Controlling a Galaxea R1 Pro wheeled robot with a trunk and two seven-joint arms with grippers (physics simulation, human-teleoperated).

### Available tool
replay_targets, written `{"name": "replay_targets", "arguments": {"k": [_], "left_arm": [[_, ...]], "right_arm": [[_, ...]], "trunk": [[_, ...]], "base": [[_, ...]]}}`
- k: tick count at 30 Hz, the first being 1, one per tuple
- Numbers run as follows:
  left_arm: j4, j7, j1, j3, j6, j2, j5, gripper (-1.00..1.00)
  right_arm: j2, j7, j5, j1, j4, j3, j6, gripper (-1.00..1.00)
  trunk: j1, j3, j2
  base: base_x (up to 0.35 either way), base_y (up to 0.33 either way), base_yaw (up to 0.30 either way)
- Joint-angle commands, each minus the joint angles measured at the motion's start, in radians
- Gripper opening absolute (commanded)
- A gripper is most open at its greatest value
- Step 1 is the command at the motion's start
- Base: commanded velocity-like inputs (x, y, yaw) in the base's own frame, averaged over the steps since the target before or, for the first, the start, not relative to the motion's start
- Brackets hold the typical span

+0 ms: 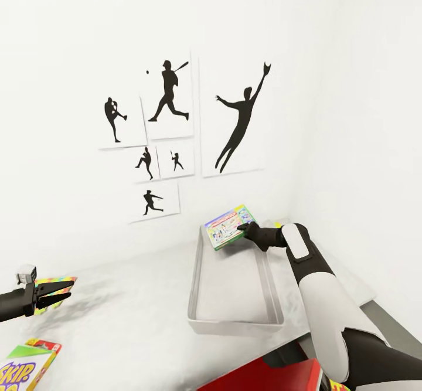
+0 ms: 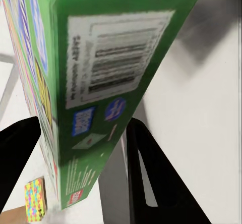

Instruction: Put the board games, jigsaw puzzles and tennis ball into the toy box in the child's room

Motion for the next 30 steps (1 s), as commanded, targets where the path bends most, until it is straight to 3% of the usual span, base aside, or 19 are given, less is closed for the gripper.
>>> {"name": "replay_targets", "arguments": {"k": [1, 8, 30], "left_arm": [[0.000, -0.005, -0.001, 0.000, 0.011, 0.000, -0.001, 1.00], [0.000, -0.005, -0.001, 0.000, 0.011, 0.000, -0.001, 1.00], [0.000, -0.005, -0.001, 0.000, 0.011, 0.001, -0.001, 1.00]], "right_arm": [[0.001, -0.020, -0.013, -0.002, -0.001, -0.005, 0.004, -1.00], [0.002, -0.066, -0.014, -0.004, -0.001, -0.006, 0.004, -1.00], [0.003, -0.070, -0.014, -0.010, -0.003, -0.003, 0.001, -1.00]], "trunk": [[0.001, -0.004, -0.002], [0.001, -0.015, -0.002], [0.001, -0.051, -0.002]], "base": [[0.000, 0.000, -0.001], [0.000, 0.000, 0.000], [0.000, 0.000, 0.000]]}}
